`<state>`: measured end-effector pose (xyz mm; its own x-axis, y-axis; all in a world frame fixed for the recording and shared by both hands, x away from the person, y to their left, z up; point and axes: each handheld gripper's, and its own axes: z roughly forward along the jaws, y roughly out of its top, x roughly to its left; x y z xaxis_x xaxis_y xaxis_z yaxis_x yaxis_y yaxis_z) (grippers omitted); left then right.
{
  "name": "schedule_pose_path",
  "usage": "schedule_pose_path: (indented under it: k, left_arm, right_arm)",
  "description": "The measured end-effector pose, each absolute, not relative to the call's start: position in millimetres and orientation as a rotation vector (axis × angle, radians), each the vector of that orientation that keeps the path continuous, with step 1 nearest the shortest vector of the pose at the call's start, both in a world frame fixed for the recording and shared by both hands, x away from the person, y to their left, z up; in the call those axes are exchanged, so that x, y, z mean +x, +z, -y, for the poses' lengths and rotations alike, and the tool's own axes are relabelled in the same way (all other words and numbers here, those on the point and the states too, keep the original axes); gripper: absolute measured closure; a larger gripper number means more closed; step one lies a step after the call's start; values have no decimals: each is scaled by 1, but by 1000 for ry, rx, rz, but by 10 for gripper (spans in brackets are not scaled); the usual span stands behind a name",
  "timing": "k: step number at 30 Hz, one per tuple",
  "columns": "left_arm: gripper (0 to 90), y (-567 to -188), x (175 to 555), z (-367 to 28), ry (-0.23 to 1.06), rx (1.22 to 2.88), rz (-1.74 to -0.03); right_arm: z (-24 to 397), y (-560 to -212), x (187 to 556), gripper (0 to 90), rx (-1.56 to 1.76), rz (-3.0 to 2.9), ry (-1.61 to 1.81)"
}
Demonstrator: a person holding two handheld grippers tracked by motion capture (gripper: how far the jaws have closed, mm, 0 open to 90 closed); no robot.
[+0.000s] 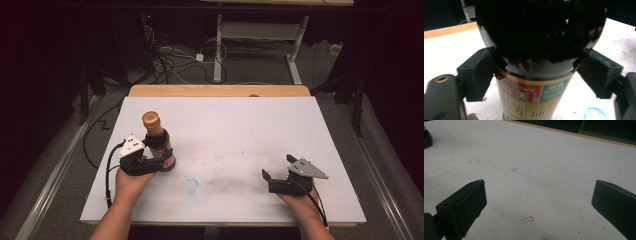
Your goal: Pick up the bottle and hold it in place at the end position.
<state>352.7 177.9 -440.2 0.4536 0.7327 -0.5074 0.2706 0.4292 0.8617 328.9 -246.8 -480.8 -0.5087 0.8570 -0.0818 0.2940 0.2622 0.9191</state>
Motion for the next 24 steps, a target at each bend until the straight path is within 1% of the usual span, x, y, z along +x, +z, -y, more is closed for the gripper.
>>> schedule_pose_path:
  k: [3,6,7,19,24]
  left_arm:
    - [204,-440,353,-177,387,1137,-1113]
    - [267,-440,354,-178,409,1140,-1117]
    - [273,-440,354,-178,409,1140,-1117]
    - [293,-436,355,-174,436,1159,-1135]
    - [294,-433,356,-170,410,1131,-1136]
  right_arm:
    - [247,-481,329,7,1038,-1946,1230]
    - [247,-481,329,7,1036,-1948,1225]
    - [247,-481,329,7,1036,-1948,1226]
    - [246,-481,329,8,1031,-1951,1224]
    - [247,-481,329,7,1033,-1946,1226]
